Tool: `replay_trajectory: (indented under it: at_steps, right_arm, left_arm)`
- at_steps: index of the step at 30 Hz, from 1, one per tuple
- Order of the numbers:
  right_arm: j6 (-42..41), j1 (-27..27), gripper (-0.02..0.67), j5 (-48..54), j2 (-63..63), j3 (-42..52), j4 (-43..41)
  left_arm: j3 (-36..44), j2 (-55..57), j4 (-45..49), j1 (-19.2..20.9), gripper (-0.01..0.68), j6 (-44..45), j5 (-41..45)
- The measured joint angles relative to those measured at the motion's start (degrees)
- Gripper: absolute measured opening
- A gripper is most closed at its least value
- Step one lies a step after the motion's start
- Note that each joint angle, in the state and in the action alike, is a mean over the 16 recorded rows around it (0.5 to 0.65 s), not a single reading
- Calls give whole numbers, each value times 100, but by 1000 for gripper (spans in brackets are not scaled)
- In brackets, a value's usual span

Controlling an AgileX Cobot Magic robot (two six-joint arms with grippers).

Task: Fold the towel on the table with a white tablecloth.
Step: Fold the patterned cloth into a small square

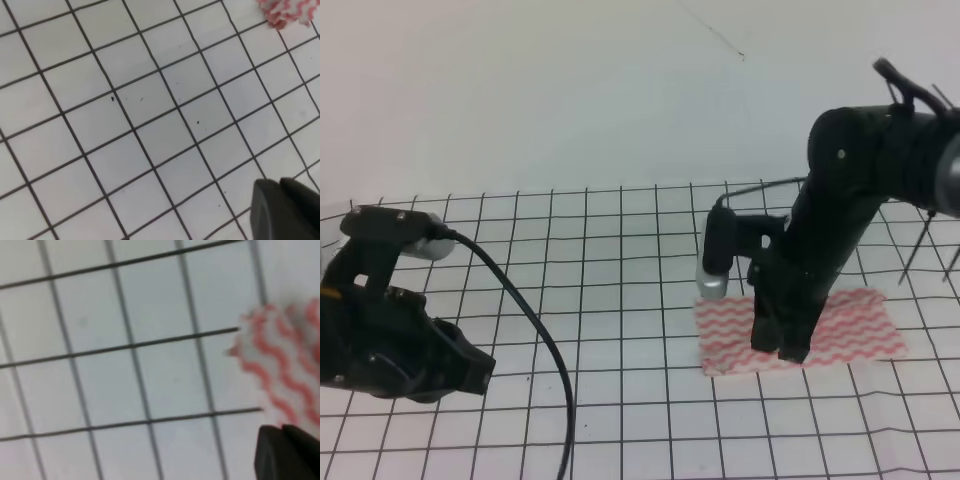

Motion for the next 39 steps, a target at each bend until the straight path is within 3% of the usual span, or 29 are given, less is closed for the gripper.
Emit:
replay_trajectory:
  at_steps: [13,30,39]
  right_arm:
    - [-309,35,-1,471,526,-302,480]
    - [-237,35,-1,-721,861,-718,516]
    - [8,39,29,-744,978,-1202,225]
  left_arm:
    - [-1,3,-61,-1,0,61,42]
    - [0,-1,-56,-1,0,61,9]
    - [0,-1,-57,-1,0,61,-5]
